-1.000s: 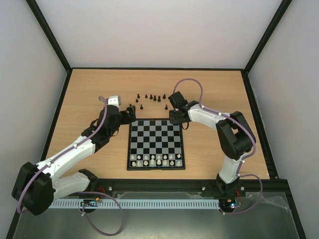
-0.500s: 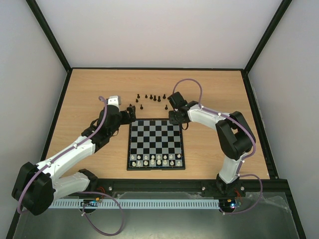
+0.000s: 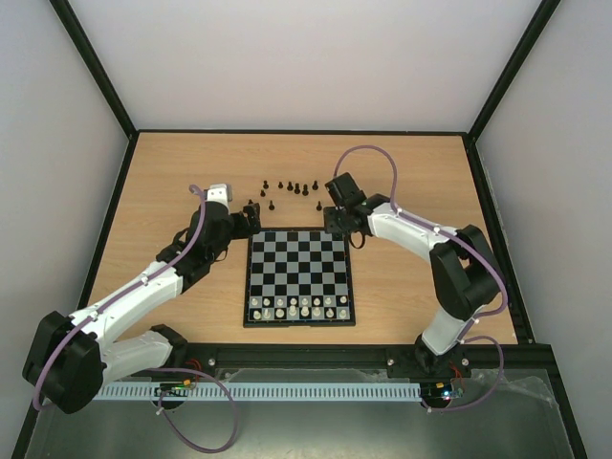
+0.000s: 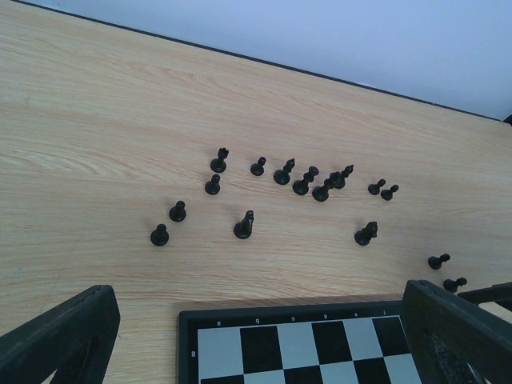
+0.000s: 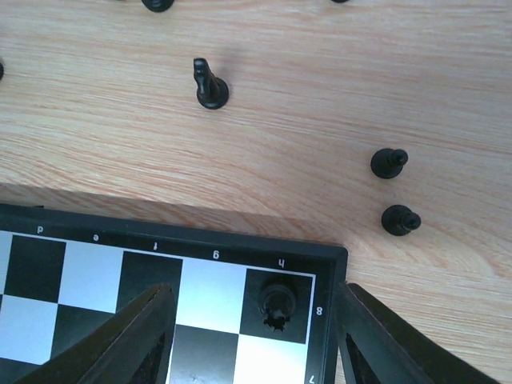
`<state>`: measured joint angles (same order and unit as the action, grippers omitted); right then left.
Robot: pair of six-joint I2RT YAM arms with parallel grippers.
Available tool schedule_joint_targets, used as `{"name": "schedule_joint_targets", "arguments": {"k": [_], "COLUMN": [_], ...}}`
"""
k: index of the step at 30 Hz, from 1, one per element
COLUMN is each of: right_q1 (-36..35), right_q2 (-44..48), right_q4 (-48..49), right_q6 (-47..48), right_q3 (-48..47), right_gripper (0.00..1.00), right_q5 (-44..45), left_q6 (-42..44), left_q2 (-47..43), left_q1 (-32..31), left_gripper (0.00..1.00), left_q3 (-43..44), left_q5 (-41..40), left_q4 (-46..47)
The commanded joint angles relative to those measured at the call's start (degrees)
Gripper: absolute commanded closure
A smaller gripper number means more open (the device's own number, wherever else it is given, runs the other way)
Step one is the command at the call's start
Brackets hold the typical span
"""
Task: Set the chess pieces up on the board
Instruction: Pick up the chess piece at the center of the board.
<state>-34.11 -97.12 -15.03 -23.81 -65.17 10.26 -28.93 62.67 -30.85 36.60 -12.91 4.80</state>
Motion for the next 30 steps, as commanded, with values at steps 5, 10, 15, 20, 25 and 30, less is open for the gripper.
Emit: {"name": "schedule_joint_targets", "arguments": {"k": [5, 10, 15, 20, 25, 30], "right_q1": [-0.3, -0.3, -0.3, -0.3, -0.3, -0.3], "right_q2": [-2.9, -7.3, -12.4, -16.3, -20.0, -23.0], "right_q4": [-4.6, -6.1, -8.2, -9.7, -11.3, -12.2], "right_q6": [-1.3, -1.4, -0.9, -0.4, -0.2, -0.1], "right_q3": [-7.4, -12.1, -17.8, -22.1, -26.9, -30.2], "right_gripper": [0.44, 0.44, 0.48, 0.50, 0.54, 0.58], "right_q5": [1.2, 1.4, 1.9, 3.5, 4.1, 3.9], "left_q6": [0.0, -0.2, -0.3, -0.3, -0.3, -0.3], "left_q2": [-1.2, -1.8, -2.9, -3.3, -3.5, -3.7], "left_q1": [0.0, 0.0, 0.0, 0.0, 0.1, 0.1], "left_gripper": [0.01, 0.01, 0.01, 0.01, 0.01, 0.01], "left_q3": [1.0, 0.7, 0.5, 0.5, 0.5, 0.5], "left_q5": [0.4, 1.1, 0.8, 0.8, 0.8, 0.7], "left_q4": [0.0, 0.4, 0.3, 0.1, 0.0, 0.0]}}
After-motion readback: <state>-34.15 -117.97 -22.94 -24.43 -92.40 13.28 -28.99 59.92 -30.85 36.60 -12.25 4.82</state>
